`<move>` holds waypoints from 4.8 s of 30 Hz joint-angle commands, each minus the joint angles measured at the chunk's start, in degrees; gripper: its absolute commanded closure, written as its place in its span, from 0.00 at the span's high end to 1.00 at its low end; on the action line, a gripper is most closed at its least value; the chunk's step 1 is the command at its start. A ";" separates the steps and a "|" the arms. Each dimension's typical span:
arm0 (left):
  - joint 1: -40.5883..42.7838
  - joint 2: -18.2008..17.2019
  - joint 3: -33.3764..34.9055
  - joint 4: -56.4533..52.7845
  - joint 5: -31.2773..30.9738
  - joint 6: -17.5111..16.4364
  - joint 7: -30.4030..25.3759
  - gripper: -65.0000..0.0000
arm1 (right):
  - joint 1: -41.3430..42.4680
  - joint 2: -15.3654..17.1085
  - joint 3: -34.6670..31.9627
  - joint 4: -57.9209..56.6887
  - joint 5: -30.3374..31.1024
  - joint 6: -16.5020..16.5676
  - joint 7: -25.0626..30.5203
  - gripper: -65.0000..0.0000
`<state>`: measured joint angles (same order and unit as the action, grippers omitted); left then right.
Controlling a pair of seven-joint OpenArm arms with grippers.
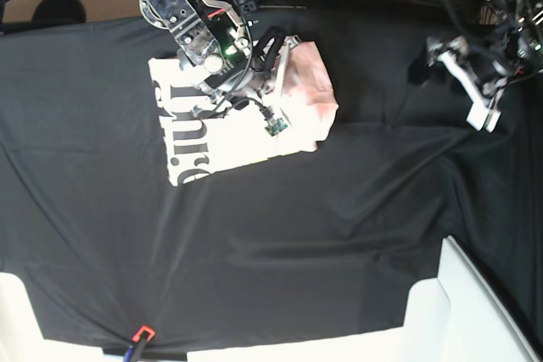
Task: Fold the T-shirt properly
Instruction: 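Press the folded shirt flat with the right gripper, then withdraw it, then lower the left gripper onto the folded shirt's edge and grasp it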
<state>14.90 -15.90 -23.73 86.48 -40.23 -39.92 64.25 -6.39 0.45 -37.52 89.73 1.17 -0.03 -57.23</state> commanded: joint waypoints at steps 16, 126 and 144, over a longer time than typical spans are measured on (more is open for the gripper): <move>-3.34 6.54 6.45 -1.51 -15.03 -0.08 -0.64 0.96 | -2.18 2.50 12.07 1.39 -0.07 0.16 1.89 0.08; -9.66 14.27 14.36 -16.46 -12.30 -0.08 -3.11 0.89 | -8.51 4.52 35.10 10.00 -0.07 0.25 13.50 0.08; -15.03 15.42 27.37 -28.24 -12.39 3.22 -9.35 0.89 | -7.63 4.52 35.10 5.61 -0.07 0.25 13.67 0.08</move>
<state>-0.14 -0.67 3.33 58.15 -54.19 -37.54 53.54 -14.61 4.71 -2.63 94.11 1.17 0.36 -44.49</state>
